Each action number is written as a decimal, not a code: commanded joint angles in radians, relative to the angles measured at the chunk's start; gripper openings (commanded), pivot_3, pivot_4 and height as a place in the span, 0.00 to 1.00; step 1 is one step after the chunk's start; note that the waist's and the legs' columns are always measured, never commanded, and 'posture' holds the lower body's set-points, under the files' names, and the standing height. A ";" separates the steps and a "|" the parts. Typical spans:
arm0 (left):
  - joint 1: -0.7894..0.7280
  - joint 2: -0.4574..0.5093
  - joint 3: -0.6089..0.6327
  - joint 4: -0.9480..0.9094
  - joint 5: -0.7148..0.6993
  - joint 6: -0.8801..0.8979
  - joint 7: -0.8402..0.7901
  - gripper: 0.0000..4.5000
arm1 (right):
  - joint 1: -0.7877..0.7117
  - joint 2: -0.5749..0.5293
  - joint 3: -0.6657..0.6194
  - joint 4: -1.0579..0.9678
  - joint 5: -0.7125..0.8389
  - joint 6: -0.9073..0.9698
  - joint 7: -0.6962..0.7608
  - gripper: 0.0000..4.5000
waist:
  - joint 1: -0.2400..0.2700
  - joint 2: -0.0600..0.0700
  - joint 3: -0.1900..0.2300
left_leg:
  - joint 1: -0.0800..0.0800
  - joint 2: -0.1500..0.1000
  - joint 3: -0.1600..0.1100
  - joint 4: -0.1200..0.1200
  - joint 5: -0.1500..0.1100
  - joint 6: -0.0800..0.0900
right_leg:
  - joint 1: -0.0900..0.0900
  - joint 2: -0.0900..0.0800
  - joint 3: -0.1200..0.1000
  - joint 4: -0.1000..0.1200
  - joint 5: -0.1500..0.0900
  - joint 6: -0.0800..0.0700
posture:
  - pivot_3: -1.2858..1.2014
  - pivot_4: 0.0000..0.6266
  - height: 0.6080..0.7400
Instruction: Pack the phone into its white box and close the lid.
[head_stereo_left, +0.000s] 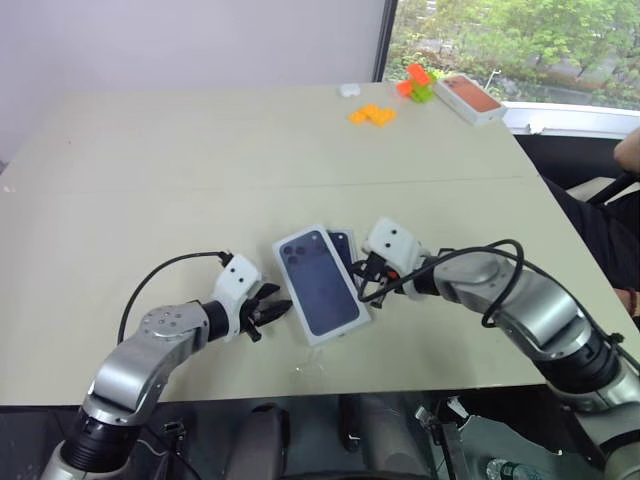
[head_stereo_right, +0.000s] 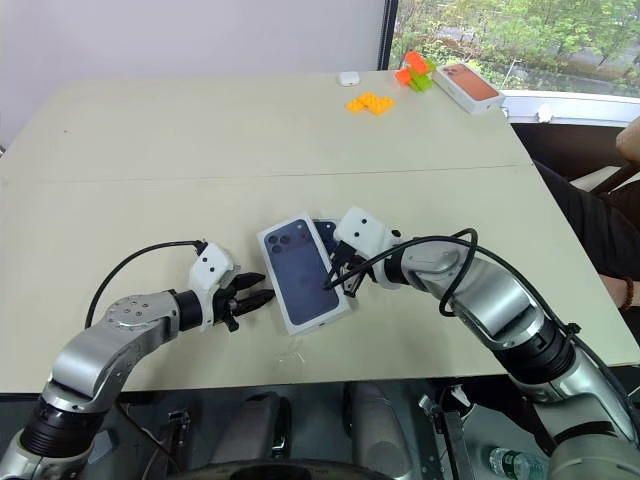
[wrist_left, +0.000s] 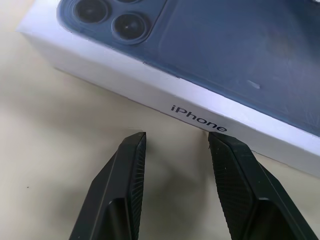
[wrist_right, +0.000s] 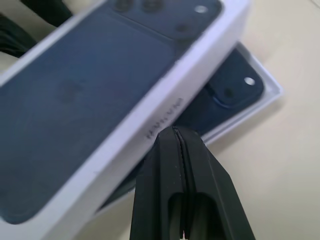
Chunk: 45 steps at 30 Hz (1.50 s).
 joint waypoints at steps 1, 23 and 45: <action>-0.029 -0.025 0.020 -0.011 0.002 -0.007 0.032 0.47 | -0.003 0.029 -0.011 -0.058 -0.004 0.013 0.009 0.00 | 0.000 0.000 0.000 | 0.000 0.000 0.000 0.000 0.000 0.000 | 0.000 0.000 0.000 0.000 0.000 0.000 | 0.52 0.24 1.00; -0.116 -0.109 0.016 0.034 0.000 -0.017 0.054 0.47 | 0.016 0.045 -0.061 -0.075 -0.054 0.074 0.021 0.00 | 0.000 0.000 0.000 | 0.001 -0.001 0.000 0.001 0.000 0.000 | 0.000 0.000 0.000 0.002 0.001 -0.001 | 0.52 0.24 1.00; -0.093 -0.100 -0.018 0.014 0.008 -0.020 0.030 0.47 | 0.045 0.034 -0.069 -0.090 -0.076 0.082 0.035 0.00 | -0.001 0.000 0.000 | 0.001 -0.001 0.000 0.001 0.000 0.000 | 0.000 0.001 0.000 0.003 0.001 -0.001 | 0.52 0.24 1.00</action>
